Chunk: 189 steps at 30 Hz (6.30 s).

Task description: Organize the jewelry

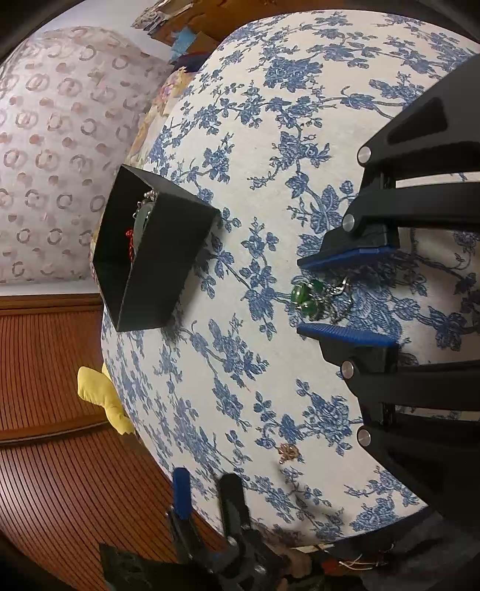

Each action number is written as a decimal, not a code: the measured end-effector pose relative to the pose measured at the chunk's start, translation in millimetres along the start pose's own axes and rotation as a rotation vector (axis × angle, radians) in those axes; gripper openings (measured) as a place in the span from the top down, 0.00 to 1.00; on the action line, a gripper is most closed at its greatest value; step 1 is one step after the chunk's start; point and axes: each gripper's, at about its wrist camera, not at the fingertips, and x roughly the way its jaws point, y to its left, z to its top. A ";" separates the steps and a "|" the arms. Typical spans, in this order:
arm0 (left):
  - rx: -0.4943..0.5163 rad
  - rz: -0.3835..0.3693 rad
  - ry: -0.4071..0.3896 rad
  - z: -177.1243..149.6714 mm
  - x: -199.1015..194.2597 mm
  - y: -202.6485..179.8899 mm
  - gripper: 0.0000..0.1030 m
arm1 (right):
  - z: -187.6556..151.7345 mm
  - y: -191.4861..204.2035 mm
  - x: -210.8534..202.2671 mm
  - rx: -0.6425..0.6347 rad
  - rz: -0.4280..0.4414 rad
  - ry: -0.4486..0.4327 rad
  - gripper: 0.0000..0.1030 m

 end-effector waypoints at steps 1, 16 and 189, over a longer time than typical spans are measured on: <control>-0.004 -0.002 0.001 -1.3 -0.4 -1.2 0.11 | 1.0 0.2 0.9 -0.003 -0.006 -0.001 0.69; 0.009 0.002 0.043 -18.9 -7.5 -22.2 0.11 | -13.9 10.7 -27.3 0.012 0.006 -0.096 0.80; -0.023 0.223 -0.322 57.5 -84.2 -66.6 0.07 | -22.8 0.3 -151.0 0.349 -0.270 -0.519 0.02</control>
